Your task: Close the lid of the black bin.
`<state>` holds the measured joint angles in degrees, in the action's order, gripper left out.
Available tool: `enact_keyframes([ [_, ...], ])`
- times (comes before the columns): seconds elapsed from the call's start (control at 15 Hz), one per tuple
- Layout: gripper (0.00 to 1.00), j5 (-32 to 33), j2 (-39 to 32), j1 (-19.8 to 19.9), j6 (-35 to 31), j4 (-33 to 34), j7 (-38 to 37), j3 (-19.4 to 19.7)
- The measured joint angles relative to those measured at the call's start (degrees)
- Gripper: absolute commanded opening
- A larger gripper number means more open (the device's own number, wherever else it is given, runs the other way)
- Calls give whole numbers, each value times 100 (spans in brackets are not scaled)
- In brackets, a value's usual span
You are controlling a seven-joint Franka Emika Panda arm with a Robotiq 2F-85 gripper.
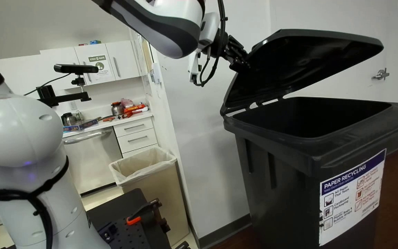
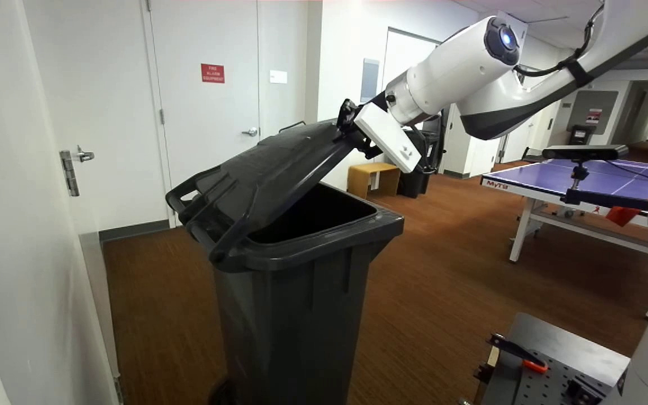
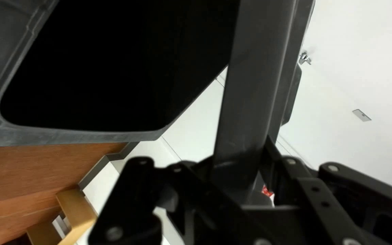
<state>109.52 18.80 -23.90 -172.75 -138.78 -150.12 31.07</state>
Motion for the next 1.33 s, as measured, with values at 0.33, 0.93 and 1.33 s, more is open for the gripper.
enact_keyframes([
  [0.33, 6, -341, -51, 0, 8, -204, -12, 40],
  [0.93, 91, -178, -532, -88, -1049, -355, 3, 1126],
  [1.33, 100, -20, -933, 139, -1013, -1030, 545, 1429],
])
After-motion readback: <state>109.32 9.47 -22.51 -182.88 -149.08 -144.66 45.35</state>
